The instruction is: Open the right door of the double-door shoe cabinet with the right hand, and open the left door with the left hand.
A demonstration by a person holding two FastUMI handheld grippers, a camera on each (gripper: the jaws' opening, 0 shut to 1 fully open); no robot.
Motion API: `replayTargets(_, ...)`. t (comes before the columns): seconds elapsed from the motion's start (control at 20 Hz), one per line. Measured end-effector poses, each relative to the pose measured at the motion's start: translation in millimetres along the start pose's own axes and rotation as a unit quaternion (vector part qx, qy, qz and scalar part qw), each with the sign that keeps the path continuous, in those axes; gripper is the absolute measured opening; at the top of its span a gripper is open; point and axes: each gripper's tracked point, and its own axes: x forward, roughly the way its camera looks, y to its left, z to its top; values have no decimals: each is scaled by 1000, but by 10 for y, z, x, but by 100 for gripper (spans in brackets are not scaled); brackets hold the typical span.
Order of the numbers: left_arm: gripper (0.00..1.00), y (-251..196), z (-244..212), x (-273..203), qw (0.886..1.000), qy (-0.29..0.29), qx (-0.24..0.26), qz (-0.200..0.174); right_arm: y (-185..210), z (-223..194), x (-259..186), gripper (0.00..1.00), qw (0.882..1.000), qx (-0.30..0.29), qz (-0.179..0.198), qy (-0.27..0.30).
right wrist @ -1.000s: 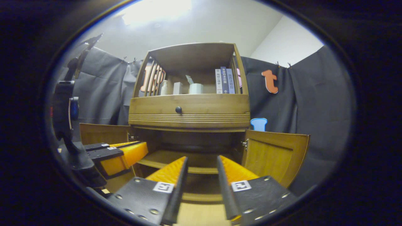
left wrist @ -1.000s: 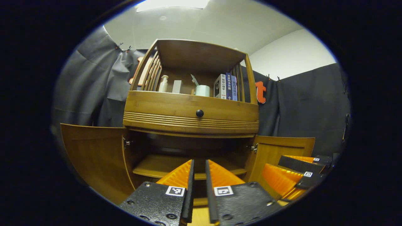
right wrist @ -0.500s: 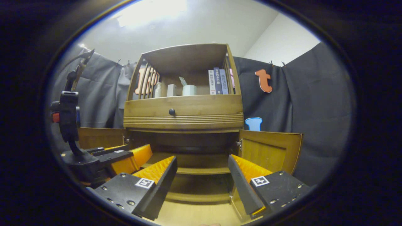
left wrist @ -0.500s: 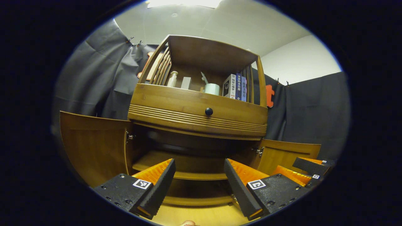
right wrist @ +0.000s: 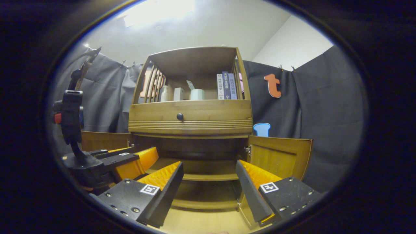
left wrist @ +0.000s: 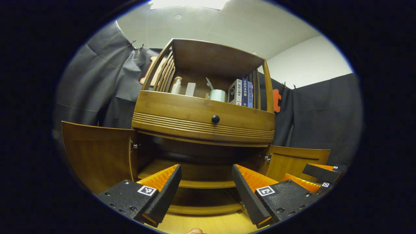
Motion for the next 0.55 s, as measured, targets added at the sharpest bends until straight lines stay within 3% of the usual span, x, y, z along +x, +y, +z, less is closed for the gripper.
replayTargets(0.25, 96, -371, 93, -33, 998, -9, 1, -60, -241, 84, -261, 96, 999, -12, -46, -9)
replayTargets(0.35, 92, -613, 100, -72, 995, -9, -4, -96, -440, 99, -409, 96, 997, -19, -76, -8)
replayTargets(0.55, 96, -1175, 44, -175, 987, -3, -11, -162, -950, 103, -752, 96, 990, -30, -136, -3)
